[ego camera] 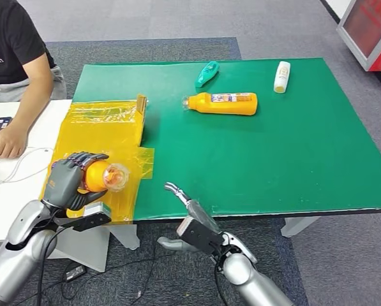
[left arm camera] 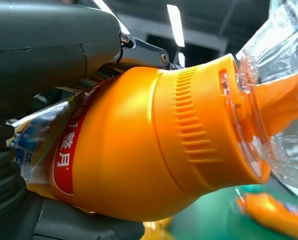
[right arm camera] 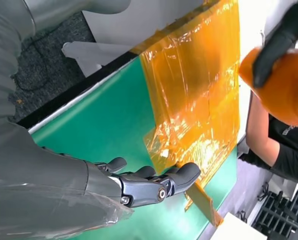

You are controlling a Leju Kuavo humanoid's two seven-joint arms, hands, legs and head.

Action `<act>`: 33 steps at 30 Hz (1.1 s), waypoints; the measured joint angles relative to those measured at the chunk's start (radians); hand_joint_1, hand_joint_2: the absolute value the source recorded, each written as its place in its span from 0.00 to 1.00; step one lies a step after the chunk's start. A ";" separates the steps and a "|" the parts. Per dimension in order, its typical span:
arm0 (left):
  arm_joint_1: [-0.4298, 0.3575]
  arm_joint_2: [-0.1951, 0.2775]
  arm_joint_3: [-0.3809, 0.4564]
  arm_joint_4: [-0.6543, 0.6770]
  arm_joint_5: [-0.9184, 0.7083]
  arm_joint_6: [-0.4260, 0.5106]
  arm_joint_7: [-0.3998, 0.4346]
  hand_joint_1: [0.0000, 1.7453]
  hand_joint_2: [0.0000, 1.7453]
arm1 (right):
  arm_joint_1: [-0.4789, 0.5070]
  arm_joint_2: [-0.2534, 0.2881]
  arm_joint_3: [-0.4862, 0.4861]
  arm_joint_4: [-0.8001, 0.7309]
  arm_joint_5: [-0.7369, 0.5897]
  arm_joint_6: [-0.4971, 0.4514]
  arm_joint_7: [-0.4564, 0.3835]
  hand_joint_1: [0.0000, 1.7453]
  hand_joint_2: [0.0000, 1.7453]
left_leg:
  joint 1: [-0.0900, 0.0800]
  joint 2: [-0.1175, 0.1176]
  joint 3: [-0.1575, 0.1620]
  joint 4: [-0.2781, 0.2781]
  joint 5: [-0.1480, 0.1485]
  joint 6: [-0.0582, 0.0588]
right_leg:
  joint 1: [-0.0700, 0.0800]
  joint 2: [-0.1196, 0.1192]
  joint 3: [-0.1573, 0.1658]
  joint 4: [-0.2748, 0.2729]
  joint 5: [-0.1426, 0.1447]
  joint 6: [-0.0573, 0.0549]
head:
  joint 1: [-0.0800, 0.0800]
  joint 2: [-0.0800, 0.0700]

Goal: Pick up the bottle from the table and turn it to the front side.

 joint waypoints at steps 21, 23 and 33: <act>-0.040 -0.177 0.196 0.192 0.363 0.144 -0.139 1.00 1.00 | 0.027 -0.001 0.087 -0.022 -0.038 -0.035 -0.002 0.00 1.00 | 0.000 0.000 0.000 0.000 0.000 0.000 | 0.000 0.000 0.000 0.000 0.000 0.000 | 0.000 0.000; -0.042 -0.187 0.202 0.211 0.371 0.154 -0.155 1.00 1.00 | 0.025 -0.002 0.098 -0.022 -0.043 -0.038 -0.002 0.00 1.00 | 0.000 0.000 0.000 0.000 0.000 0.000 | 0.000 0.000 0.000 0.000 0.000 0.000 | 0.000 0.000; -0.054 -0.203 0.204 0.265 0.384 0.152 -0.165 1.00 1.00 | 0.023 -0.004 0.122 -0.022 -0.052 -0.046 -0.003 0.00 1.00 | 0.000 0.000 -0.001 0.000 0.000 0.000 | 0.000 0.000 0.000 0.000 0.000 0.000 | 0.000 0.000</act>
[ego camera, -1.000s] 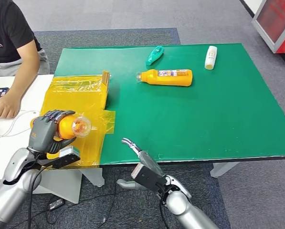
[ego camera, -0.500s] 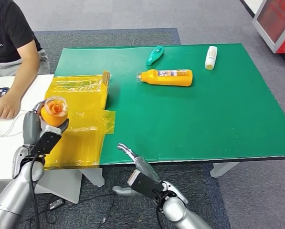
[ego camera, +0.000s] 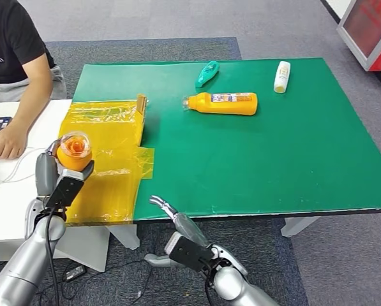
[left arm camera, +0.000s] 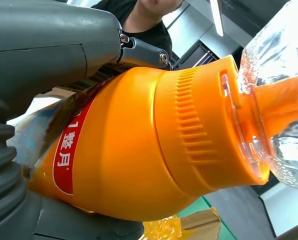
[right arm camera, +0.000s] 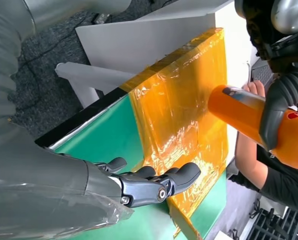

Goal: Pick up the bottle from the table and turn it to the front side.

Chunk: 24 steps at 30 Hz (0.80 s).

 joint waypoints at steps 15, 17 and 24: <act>-0.144 -0.004 -0.016 0.203 0.026 -0.142 -0.050 1.00 1.00 | -0.029 -0.007 0.029 0.000 -0.015 0.013 -0.013 0.00 1.00 | 0.000 0.000 0.000 0.000 0.000 0.000 | 0.000 0.000 0.000 0.000 0.001 0.000 | 0.000 0.000; -0.161 -0.004 -0.018 0.228 0.030 -0.153 -0.064 1.00 1.00 | -0.032 -0.007 0.032 0.001 -0.020 0.015 -0.016 0.00 1.00 | 0.000 0.000 0.000 0.000 0.000 0.000 | 0.000 0.000 0.000 0.000 0.001 0.000 | 0.000 0.000; -0.194 -0.004 -0.025 0.285 0.028 -0.164 -0.089 1.00 1.00 | -0.036 -0.007 0.042 0.006 -0.030 0.021 -0.020 0.00 1.00 | 0.000 0.000 0.000 0.000 0.000 0.000 | 0.000 0.000 0.000 0.000 0.001 0.000 | 0.000 0.000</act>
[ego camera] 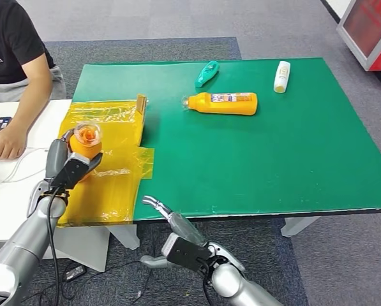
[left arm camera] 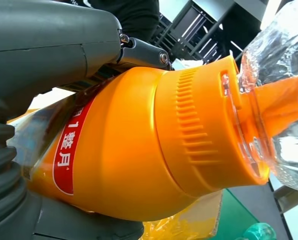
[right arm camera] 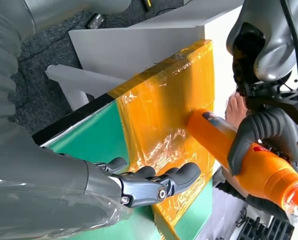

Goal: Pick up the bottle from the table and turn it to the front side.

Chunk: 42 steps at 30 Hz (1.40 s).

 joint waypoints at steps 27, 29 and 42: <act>-0.032 -0.027 -0.056 0.092 -0.030 0.060 -0.090 1.00 1.00 | -0.023 0.000 0.028 0.057 0.000 0.011 -0.036 0.00 1.00 | 0.000 0.000 0.000 0.000 0.000 0.000 | 0.000 0.000 0.000 0.000 0.000 0.000 | 0.000 0.000; -0.033 -0.027 -0.059 0.093 -0.026 0.064 -0.090 1.00 1.00 | -0.025 0.000 0.028 0.062 0.000 0.011 -0.036 0.00 1.00 | 0.000 0.000 0.000 0.000 0.000 0.000 | 0.000 0.000 0.000 0.000 0.000 0.000 | 0.000 0.000; -0.117 -0.030 -0.083 0.229 0.019 0.030 -0.093 1.00 1.00 | -0.040 0.001 0.036 0.095 -0.016 0.018 -0.039 0.00 1.00 | 0.000 0.000 0.001 0.000 0.000 0.000 | 0.000 0.000 0.001 0.000 0.001 0.000 | 0.000 0.000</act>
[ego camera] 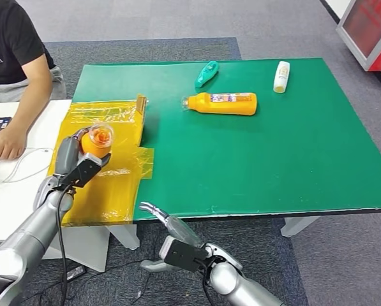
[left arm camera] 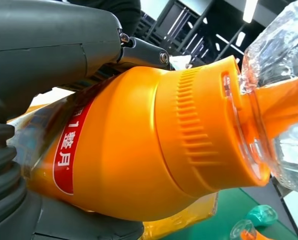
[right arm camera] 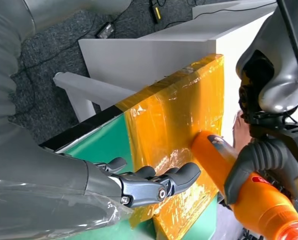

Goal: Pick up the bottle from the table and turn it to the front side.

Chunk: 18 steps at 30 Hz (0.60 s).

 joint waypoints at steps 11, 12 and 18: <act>-0.067 -0.034 0.081 0.075 0.218 -0.316 0.074 1.00 1.00 | -0.008 0.001 0.003 0.016 -0.001 -0.011 -0.005 0.00 1.00 | 0.000 -0.001 0.005 0.000 0.000 0.000 | 0.000 -0.001 0.007 0.000 -0.001 0.001 | 0.000 0.000; -0.069 -0.036 0.086 0.078 0.223 -0.329 0.076 1.00 1.00 | -0.008 0.001 0.003 0.017 -0.001 -0.011 -0.006 0.00 1.00 | 0.000 -0.002 0.006 0.000 0.000 0.000 | 0.000 -0.002 0.007 0.000 -0.001 0.001 | 0.000 0.000; -0.093 -0.041 0.094 0.100 0.226 -0.436 0.099 1.00 1.00 | -0.012 0.001 0.005 0.024 0.000 -0.006 -0.012 0.00 1.00 | -0.001 -0.002 0.008 0.000 0.000 0.001 | -0.001 -0.002 0.010 0.000 -0.001 0.001 | 0.000 0.000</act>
